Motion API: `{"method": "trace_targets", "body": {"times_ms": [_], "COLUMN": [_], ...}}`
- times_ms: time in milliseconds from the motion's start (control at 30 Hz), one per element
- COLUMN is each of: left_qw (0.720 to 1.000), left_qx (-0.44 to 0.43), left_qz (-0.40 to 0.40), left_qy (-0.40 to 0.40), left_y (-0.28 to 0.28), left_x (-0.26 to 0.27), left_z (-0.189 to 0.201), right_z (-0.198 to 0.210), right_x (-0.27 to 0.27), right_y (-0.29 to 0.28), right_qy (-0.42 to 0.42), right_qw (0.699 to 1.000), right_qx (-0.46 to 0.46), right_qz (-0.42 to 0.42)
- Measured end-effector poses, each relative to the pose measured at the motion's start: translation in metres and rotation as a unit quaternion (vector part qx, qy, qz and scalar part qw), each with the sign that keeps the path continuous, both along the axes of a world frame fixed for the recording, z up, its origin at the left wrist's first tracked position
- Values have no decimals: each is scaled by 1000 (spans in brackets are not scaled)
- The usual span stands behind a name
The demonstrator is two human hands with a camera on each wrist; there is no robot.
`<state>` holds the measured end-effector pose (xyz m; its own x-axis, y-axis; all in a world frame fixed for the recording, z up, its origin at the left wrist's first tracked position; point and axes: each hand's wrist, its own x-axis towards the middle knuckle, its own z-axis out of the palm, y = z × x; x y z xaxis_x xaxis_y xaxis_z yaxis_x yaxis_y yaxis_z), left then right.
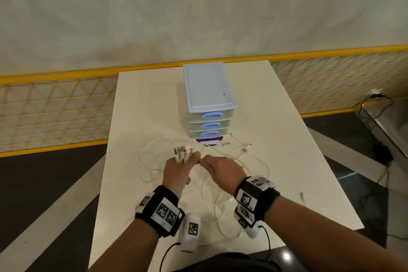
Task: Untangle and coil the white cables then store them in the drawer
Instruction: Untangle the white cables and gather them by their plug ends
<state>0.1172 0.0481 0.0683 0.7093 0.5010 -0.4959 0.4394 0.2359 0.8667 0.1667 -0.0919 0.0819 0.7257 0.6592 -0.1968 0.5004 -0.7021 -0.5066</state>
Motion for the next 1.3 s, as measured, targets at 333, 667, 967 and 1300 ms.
{"method": "trace_targets", "body": {"times_ms": [333,667,967,1300], "left_qw": [992,994,988,987], "left_qx": [57,29,-90,-80], "left_qz": [115,100,119,125], "left_qy": [-5,39,-49,-62], "left_y": [53,68,71,69], "left_x": [5,-12,-21,-25], "left_z": [-4,-19,1,7], "right_z": [-23,-58,-79,-104], "right_x": [13,23,78,87], "right_y": [-42,-96,-112,-118], "right_qy": [40,74,51,142], "right_qw": [998,977,938,905], "right_qx": [-54,-201,-168,-135], "right_qz": [-19,-2,-300,-378]}}
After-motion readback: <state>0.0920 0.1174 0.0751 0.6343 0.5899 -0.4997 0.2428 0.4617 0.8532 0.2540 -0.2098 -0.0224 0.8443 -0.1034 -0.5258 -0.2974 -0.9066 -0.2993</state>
